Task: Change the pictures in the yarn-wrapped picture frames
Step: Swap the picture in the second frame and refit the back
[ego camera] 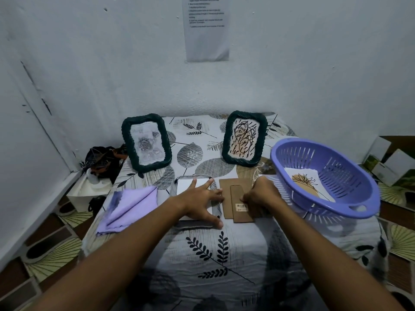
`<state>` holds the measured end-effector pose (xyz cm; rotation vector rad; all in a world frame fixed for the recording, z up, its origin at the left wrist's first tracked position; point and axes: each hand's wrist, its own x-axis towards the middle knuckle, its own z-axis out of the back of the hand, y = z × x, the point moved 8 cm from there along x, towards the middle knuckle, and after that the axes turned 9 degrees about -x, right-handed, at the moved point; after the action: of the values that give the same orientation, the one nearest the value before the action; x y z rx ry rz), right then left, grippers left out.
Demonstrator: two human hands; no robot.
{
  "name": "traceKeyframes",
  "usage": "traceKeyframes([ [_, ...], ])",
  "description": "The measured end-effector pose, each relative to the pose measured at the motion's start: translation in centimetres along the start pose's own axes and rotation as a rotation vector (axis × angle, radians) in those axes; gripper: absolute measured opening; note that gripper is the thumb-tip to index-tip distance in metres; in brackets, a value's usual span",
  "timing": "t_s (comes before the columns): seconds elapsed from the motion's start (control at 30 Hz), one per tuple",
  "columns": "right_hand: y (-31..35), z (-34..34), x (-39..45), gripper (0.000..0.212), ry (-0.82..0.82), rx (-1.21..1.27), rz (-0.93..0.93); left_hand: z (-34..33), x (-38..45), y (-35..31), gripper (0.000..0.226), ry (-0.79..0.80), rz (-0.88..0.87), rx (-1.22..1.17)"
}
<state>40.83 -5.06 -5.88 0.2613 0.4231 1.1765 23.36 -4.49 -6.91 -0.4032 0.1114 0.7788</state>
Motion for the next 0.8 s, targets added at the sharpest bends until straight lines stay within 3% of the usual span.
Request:
traceKeyframes([
  [0.13,0.8,0.4,-0.4,0.026,-0.036,-0.006,0.038,0.1,-0.3,0.1,0.095,-0.04,0.001,-0.046],
  [0.23,2.8,0.8,-0.8,0.015,-0.084,0.182,0.138,1.3,-1.4,0.5,0.098,-0.152,0.032,-0.171],
  [0.33,5.2,-0.2,-1.7,0.013,0.067,0.464,0.197,2.4,-3.7,2.5,0.098,-0.292,0.118,-0.288],
  [0.43,6.6,-1.7,-2.5,0.013,0.157,0.506,0.185,2.3,-6.4,5.3,0.115,-0.363,0.212,-0.313],
  [0.6,7.3,-3.4,-2.2,0.025,0.149,0.511,0.161,1.8,-9.4,6.2,0.079,-0.336,0.269,-0.311],
  [0.73,7.8,-3.9,-2.1,0.021,0.142,0.492,0.168,0.7,-9.7,6.7,0.12,-0.247,0.356,-0.316],
  [0.8,7.9,-4.1,-2.0,0.017,0.141,0.488,0.159,0.5,-9.4,7.1,0.129,-0.255,0.367,-0.303],
])
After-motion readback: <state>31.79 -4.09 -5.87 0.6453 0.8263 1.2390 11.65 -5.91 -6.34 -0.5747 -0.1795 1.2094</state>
